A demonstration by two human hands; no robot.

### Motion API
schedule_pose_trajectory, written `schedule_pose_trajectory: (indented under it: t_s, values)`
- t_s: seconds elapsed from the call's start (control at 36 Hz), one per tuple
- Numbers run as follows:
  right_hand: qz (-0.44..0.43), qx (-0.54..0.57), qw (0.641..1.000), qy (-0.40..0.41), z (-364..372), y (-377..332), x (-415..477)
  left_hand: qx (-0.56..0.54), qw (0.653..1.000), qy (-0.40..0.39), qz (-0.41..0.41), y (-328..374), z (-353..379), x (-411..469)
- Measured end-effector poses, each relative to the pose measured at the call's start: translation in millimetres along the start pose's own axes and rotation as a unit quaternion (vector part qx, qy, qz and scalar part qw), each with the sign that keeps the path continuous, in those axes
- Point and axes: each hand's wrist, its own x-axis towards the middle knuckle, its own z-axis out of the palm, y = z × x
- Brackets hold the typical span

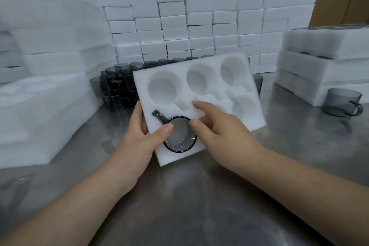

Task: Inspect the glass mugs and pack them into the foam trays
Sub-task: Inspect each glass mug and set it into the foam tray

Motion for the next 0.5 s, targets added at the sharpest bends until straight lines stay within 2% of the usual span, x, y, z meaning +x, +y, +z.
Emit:
schedule_pose_trajectory:
  t_s: [0.5]
  values:
    - [0.020, -0.037, 0.998, 0.055, 2.1, -3.0, 4.5, 0.020, 0.999, 0.035, -0.021, 0.0, 3.5, 1.9]
